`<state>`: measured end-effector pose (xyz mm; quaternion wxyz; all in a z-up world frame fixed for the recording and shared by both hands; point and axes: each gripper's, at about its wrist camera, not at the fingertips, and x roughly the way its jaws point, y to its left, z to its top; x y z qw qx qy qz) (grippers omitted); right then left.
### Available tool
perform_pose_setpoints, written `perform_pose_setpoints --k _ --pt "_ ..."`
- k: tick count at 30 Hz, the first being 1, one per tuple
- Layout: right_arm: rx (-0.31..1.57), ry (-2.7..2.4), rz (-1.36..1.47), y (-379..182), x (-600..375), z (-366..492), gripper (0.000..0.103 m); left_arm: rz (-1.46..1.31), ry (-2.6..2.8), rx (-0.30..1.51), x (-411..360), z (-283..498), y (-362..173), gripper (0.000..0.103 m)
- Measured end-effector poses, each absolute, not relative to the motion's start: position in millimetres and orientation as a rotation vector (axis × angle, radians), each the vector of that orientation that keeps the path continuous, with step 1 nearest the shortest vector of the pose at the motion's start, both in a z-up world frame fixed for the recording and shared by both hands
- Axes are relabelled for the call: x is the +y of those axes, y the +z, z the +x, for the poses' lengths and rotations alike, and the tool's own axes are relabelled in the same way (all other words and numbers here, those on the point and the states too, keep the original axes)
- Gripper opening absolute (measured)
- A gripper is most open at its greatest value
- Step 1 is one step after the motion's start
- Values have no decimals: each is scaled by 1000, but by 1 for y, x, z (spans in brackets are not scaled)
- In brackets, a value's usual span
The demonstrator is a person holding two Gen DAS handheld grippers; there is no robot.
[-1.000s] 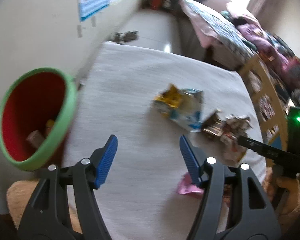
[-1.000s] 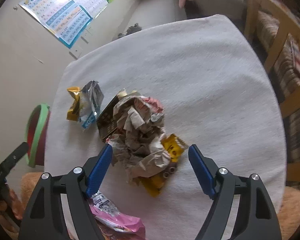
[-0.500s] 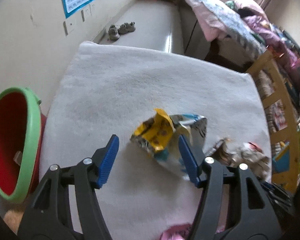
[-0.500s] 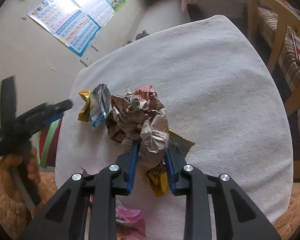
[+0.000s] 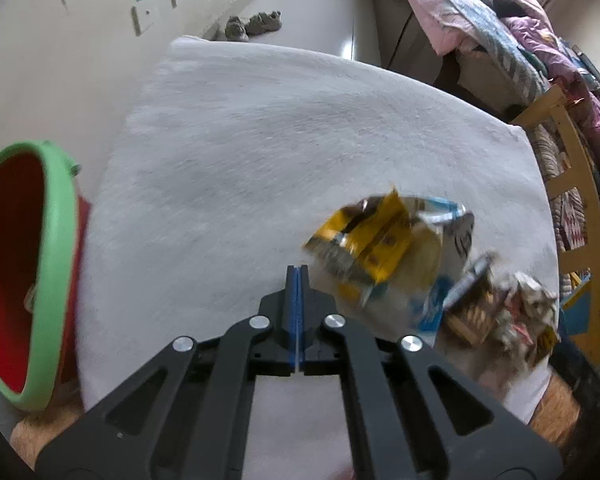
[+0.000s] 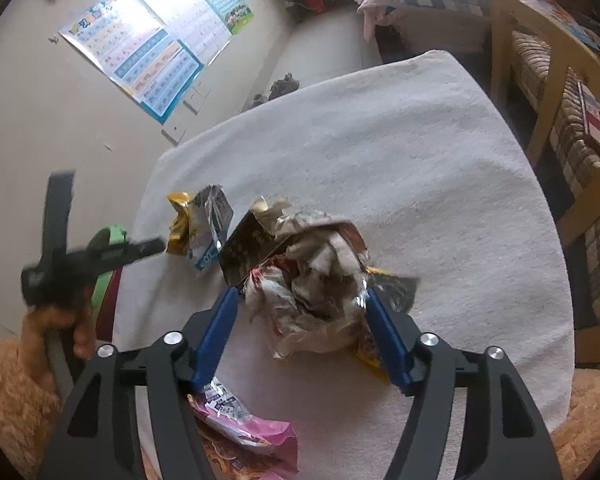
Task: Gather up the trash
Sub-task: 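Move both tools back to the pile and close the right tool on crumpled paper, then grasp the yellow snack wrapper with the left tool while the right tool holds the paper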
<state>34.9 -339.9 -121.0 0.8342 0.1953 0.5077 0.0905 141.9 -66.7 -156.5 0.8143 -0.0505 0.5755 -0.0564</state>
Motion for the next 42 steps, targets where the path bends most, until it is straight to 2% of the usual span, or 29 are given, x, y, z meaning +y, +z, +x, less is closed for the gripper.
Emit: perform_pose_setpoints --k 6,9,11,12,13,14,18,22,29,30,32,38,42 --pt "1080 169 361 -118 -333 46 66 -71 -111 1192 -57 128 -143 0" --pt "1137 143 317 -130 -327 63 72 -64 -113 1181 -63 139 -140 2" --pt "1149 145 334 -137 -329 68 71 -55 -121 1179 -69 143 -140 12" --pt "1148 154 351 -140 -330 69 57 -48 -125 1175 -73 145 -139 17" --pt "1156 154 349 -143 -330 70 32 -47 -127 1172 -75 146 -140 26" --pt "1162 154 342 -144 -330 70 24 -51 -129 1170 -78 146 -140 33" --pt "1116 176 356 -136 -334 61 17 -68 -130 1181 -81 154 -146 38" --pt "1064 187 370 -127 -337 50 16 -27 -134 1202 -91 173 -154 39" --pt "1084 211 398 -132 -334 50 16 -12 -144 1238 -105 195 -167 39" --pt "1087 215 400 -132 -333 51 16 -29 -149 1243 -105 196 -166 41" --pt "1086 220 399 -131 -331 51 16 -57 -165 1227 -106 194 -163 55" --pt "1094 228 401 -135 -331 53 16 -161 -213 1150 -108 188 -154 55" --pt "1095 234 405 -136 -332 52 17 -82 -233 1200 -123 194 -163 55"
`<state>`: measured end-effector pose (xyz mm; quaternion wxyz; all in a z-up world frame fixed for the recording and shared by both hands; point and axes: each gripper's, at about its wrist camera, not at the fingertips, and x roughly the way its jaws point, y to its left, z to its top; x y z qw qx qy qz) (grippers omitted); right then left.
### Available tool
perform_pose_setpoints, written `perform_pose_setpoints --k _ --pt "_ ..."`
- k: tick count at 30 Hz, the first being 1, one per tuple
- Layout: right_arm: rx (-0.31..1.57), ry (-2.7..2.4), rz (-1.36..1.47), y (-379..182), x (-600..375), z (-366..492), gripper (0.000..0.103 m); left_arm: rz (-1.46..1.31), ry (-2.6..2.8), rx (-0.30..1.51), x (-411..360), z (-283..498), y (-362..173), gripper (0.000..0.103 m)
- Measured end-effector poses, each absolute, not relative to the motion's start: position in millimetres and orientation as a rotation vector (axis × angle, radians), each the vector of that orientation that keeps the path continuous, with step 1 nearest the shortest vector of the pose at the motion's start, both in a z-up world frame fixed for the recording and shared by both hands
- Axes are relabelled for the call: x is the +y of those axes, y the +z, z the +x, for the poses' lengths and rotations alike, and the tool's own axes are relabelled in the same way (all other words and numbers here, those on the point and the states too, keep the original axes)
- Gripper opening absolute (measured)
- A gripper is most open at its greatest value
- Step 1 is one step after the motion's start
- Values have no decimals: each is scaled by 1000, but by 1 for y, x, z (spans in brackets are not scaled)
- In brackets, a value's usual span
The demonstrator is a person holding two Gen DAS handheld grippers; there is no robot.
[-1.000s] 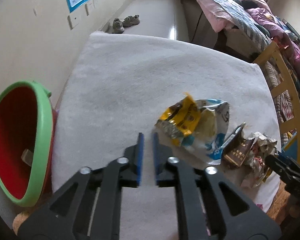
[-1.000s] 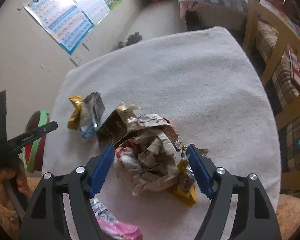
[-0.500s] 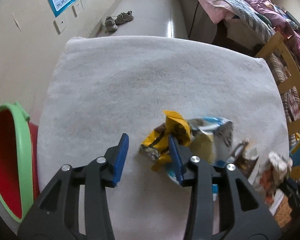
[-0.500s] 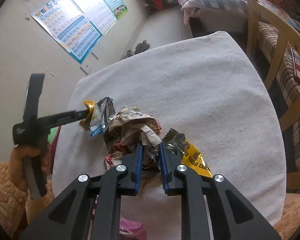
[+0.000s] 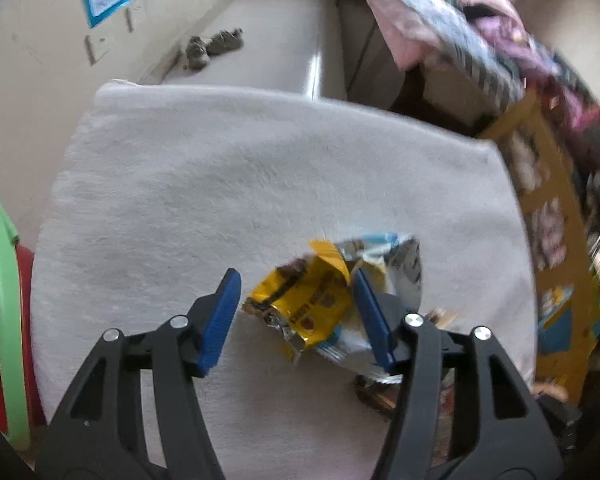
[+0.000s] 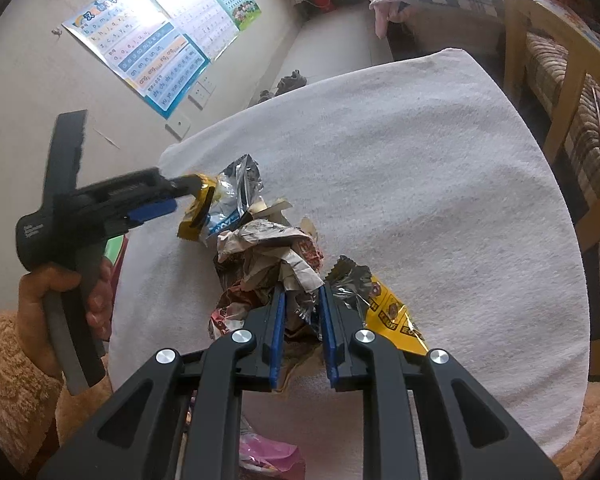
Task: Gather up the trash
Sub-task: 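Grasp the yellow snack wrapper with the left tool while the right tool holds the paper, then carry the yellow wrapper and crumpled paper into the red bucket and open both tools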
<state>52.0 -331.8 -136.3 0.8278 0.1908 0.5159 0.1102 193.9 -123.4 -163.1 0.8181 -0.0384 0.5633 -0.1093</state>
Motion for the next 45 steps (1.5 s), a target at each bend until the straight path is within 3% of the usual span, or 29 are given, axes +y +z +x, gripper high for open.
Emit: perform_pose_setpoints --k 6,8,29,45 --pt "1091 235 403 -137 -333 52 17 -42 -229 1239 -129 195 -176 41" --pt "1092 233 404 -137 -333 53 17 -21 -254 1221 -130 188 -170 24" --pt "1031 297 271 -93 -281 40 16 -169 -174 1028 -42 70 -95 21" --pt "1016 353 199 -74 -246 35 16 -149 -94 947 -17 35 -69 21"
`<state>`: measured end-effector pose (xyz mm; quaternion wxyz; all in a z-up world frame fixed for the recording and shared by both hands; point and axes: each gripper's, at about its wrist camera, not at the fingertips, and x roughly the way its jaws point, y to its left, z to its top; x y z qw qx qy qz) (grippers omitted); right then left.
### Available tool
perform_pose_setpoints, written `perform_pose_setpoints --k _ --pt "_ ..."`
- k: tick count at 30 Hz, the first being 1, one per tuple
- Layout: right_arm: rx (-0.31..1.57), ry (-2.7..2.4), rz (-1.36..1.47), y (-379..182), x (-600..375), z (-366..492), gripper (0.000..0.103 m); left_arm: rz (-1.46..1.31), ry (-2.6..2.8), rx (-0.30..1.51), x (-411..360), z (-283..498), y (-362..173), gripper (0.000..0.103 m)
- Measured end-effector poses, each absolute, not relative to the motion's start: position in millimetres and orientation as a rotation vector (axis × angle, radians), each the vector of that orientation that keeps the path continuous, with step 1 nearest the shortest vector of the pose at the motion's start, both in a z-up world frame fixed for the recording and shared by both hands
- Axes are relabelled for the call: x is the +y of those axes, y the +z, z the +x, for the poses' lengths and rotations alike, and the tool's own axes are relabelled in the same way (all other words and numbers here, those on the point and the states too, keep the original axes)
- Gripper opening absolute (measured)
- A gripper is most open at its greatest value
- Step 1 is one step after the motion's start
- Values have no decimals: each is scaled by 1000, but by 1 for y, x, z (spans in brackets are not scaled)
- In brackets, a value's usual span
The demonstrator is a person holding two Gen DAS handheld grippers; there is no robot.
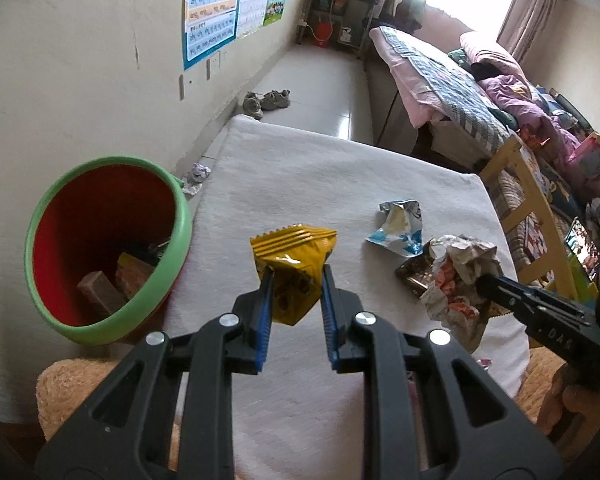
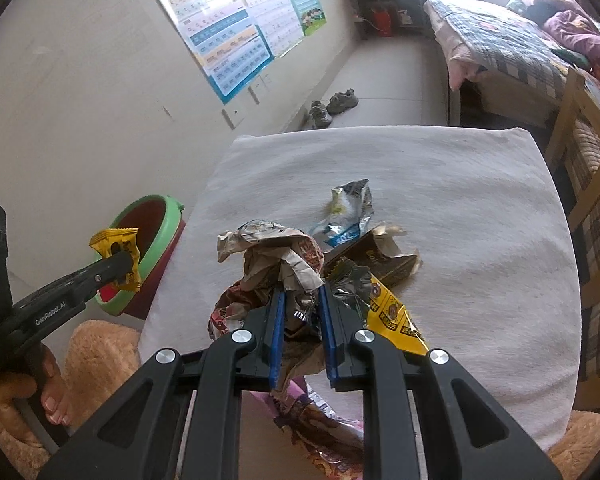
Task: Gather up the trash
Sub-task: 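Carry the yellow wrapper and crumpled paper into the red bucket and open both tools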
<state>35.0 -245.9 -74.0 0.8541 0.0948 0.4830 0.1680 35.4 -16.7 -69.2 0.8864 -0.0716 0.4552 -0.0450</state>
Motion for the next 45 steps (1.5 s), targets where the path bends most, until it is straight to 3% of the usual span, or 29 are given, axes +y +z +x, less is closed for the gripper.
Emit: perform_pose_setpoints --k 23,45 --pt "983 413 163 -54 -222 33 16 -185 -35 922 17 21 -61 21" --pt "953 618 44 -32 -104 76 16 -261 209 872 127 15 -57 21"
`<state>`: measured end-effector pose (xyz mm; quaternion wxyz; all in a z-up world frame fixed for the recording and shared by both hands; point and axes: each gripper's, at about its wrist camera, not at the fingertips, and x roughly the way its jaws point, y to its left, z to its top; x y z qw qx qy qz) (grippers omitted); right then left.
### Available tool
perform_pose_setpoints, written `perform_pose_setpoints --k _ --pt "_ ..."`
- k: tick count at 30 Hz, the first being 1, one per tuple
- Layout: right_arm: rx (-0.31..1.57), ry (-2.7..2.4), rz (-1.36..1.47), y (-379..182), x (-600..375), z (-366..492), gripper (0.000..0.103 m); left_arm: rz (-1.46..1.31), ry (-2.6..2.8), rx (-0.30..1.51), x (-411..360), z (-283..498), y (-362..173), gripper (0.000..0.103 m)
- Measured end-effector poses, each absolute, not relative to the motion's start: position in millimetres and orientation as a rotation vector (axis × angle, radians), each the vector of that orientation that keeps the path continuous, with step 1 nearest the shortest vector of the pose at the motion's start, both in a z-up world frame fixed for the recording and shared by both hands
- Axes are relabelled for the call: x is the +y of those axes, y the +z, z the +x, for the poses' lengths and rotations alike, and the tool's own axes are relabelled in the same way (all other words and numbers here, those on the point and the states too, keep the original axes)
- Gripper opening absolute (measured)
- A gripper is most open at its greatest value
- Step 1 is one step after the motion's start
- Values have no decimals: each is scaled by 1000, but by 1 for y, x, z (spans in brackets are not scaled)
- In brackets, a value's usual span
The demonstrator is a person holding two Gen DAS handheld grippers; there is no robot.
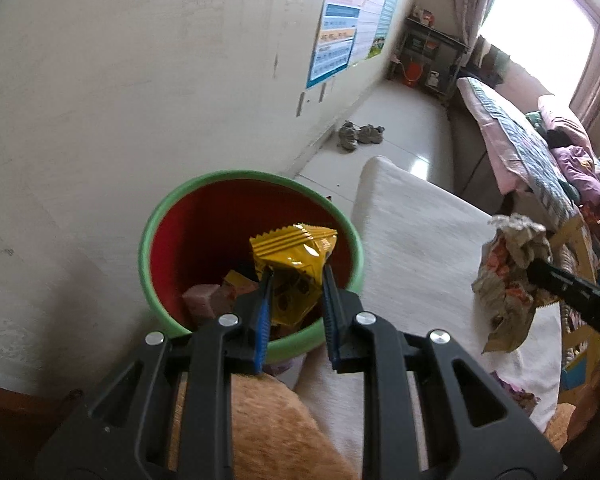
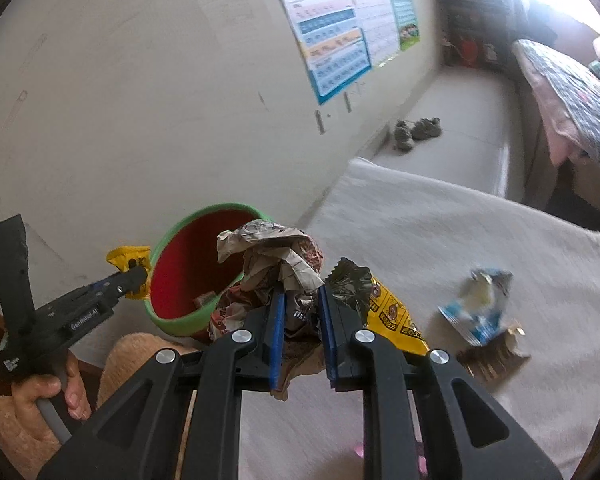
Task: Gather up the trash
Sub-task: 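Carry the yellow wrapper and crumpled paper into the red bucket and open both tools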
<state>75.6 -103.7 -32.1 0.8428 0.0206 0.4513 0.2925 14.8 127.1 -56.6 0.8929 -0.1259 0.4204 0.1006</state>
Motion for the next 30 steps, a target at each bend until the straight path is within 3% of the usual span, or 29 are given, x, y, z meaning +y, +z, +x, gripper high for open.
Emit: perform_pose_setpoints --k 30 --pt "980 798 -46 -36 16 117 17 -358 296 939 182 28 -95 21"
